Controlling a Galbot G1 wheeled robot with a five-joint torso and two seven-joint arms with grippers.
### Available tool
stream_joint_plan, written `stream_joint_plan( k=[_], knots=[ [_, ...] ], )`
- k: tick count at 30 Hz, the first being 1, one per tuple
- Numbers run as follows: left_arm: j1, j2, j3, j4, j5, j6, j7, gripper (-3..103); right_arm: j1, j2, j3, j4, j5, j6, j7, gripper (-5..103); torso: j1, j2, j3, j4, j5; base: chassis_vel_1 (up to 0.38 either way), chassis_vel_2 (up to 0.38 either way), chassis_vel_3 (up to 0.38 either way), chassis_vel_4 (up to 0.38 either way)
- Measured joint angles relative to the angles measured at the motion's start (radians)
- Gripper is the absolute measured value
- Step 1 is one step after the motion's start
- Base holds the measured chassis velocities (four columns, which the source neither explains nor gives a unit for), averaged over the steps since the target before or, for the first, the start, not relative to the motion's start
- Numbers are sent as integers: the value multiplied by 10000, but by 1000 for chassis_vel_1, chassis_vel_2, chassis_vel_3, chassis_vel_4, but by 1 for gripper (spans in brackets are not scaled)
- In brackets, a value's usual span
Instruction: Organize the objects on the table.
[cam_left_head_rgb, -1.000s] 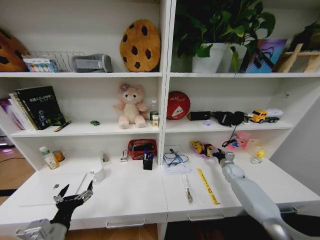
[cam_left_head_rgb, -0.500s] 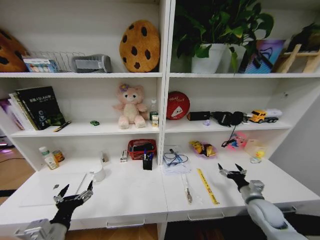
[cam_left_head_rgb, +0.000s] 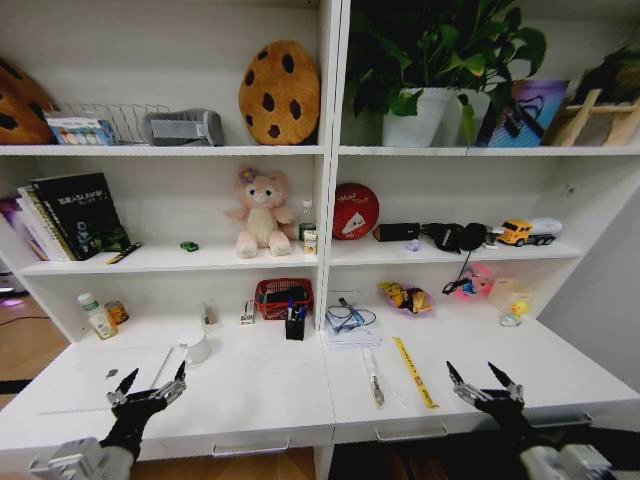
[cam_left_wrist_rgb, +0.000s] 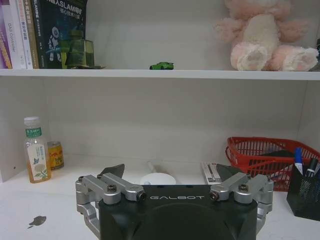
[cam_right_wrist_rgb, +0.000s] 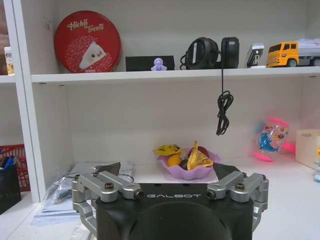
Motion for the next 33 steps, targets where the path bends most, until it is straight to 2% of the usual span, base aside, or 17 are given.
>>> stream_joint_plan(
  k=[7, 11, 33],
  knots=[
    [0, 0, 0, 0, 0, 1, 0, 100, 702, -152, -1594, 671, -472, -573, 996, 100, 2, -3, 1, 2, 0, 0, 0, 0, 0],
    [0, 0, 0, 0, 0, 0, 0, 100, 905, -245, -2100, 745, -636, -783, 1119, 100, 3, -2, 1, 1, 2, 0, 0, 0, 0],
    [0, 0, 0, 0, -1, 0, 1, 100, 805, -265, -2267, 848, -679, -890, 1140, 100, 3, -3, 1, -1, 0, 0, 0, 0, 0]
  ],
)
